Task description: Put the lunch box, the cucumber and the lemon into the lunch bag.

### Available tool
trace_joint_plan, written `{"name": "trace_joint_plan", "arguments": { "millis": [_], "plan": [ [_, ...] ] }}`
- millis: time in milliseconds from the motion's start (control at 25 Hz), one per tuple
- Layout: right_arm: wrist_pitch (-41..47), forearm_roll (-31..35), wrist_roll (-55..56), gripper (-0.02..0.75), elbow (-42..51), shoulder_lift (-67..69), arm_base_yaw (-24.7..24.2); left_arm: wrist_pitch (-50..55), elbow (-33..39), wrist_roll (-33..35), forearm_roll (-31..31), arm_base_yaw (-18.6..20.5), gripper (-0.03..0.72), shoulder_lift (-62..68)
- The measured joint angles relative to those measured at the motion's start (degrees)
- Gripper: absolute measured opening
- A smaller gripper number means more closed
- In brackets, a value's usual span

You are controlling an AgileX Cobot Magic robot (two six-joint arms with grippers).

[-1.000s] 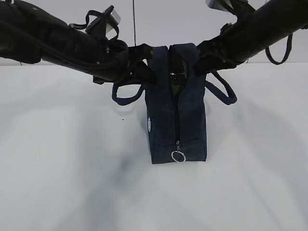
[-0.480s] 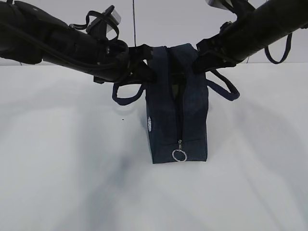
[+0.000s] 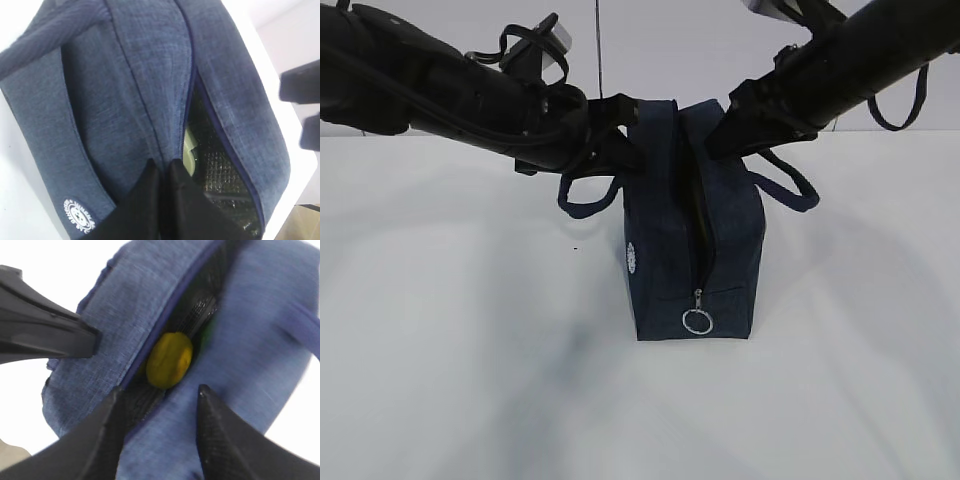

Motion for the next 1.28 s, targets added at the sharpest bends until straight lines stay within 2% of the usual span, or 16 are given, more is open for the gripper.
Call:
{"name": "trace_joint_plan", "arguments": {
  "millis": [280,600,1280],
  "plan": [
    [4.7,-2.9,-0.03,0.356,-5.41,0.0,-0.09,-0.13,0.0,0.11,0.0,0.0,-0.005,0.0],
    [15.93,-9.54,-0.13,0.356,-11.18,0.0,-0.09,-0.72,0.0,0.21,0.0,0.0,-0.005,0.0],
    [18.74,-11.41,-0.27,0.356,-11.53,0.0,-0.09,-1.08,0.0,0.21,-0.06,0.0,-0.005,0.0]
  ]
}}
